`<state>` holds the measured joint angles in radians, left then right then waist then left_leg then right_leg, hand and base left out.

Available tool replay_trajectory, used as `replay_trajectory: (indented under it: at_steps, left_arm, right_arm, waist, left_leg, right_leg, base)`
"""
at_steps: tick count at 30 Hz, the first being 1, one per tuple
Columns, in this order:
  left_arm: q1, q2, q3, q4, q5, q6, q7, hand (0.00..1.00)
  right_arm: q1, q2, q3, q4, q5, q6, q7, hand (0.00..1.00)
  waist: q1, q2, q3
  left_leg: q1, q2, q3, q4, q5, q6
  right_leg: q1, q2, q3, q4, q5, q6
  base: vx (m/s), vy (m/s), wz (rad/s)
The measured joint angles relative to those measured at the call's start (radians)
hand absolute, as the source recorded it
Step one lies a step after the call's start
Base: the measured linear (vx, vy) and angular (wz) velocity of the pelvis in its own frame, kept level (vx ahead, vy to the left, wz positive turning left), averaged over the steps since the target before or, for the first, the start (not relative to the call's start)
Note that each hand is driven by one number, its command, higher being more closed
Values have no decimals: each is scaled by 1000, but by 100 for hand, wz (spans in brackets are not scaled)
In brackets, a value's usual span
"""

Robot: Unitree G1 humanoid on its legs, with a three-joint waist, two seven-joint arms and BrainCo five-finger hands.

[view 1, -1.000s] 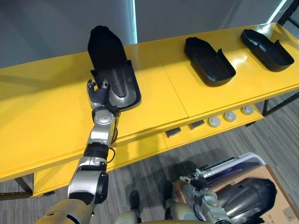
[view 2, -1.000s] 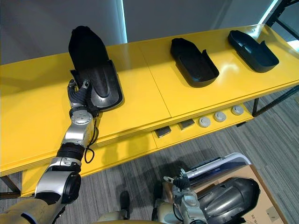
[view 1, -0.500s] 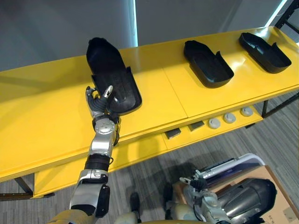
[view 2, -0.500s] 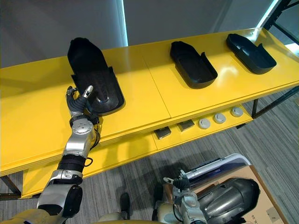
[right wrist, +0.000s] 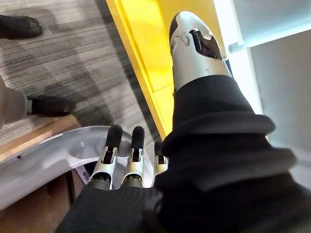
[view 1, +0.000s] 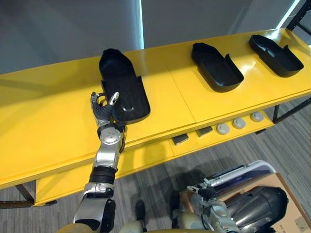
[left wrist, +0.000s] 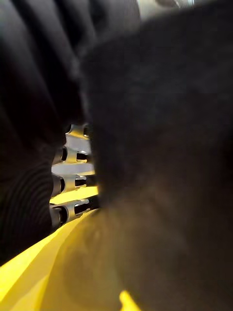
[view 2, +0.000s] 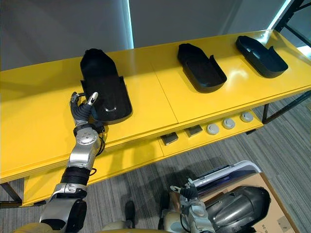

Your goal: Walk over and take plastic housings, then place them on the shelf

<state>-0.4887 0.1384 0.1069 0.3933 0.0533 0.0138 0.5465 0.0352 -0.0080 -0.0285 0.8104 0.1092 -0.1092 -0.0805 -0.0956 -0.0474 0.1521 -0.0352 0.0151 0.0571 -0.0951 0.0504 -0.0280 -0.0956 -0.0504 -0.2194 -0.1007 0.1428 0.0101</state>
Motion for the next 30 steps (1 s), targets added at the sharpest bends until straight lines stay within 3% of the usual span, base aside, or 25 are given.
replay_trajectory:
  at_steps: [10,14,17,18,24,30]
  left_arm:
    - [4,-3,-21,-54,44,-1,2,0]
    - [35,-18,-49,-181,111,-4,5,0]
    - [117,-50,-129,-347,146,-36,3,0]
    - [147,-68,-156,-391,155,-48,1,100]
    - [370,-101,-323,-550,181,-118,-61,100]
    - [479,-70,-333,-538,274,-123,-158,100]
  right_arm:
    - [1,0,1,0,1,0,18,0]
    - [1,-1,7,4,3,0,17,0]
    - [8,-2,11,40,7,-4,17,0]
    - [17,-2,11,43,7,-3,17,0]
    - [39,-1,17,61,19,-7,17,0]
    - [44,-1,24,69,20,-10,18,0]
  waist:
    - [0,1,0]
    - [0,4,-2]
    - [7,13,-8]
    - [12,18,-11]
    - [39,38,-27]
    - [57,37,-40]
  left_leg:
    - [0,0,0,-1,-1,-1]
    - [-1,0,-2,0,0,0]
    - [-5,-1,-11,0,-1,0]
    - [-7,-2,-15,0,-1,0]
    - [-5,-1,-27,0,-2,1]
    - [-1,1,-30,-6,-5,-5]
  right_leg:
    - [0,0,0,-3,-3,4]
    - [0,0,-3,-1,-3,4]
    - [0,-3,-7,0,-7,9]
    - [0,-3,-8,0,-8,9]
    - [7,-3,-17,1,-11,11]
    - [22,-3,-27,-3,-25,23]
  base:
    - [0,0,0]
    - [0,0,0]
    - [0,0,8]
    - [0,0,11]
    - [-3,12,6]
    - [-42,20,7]
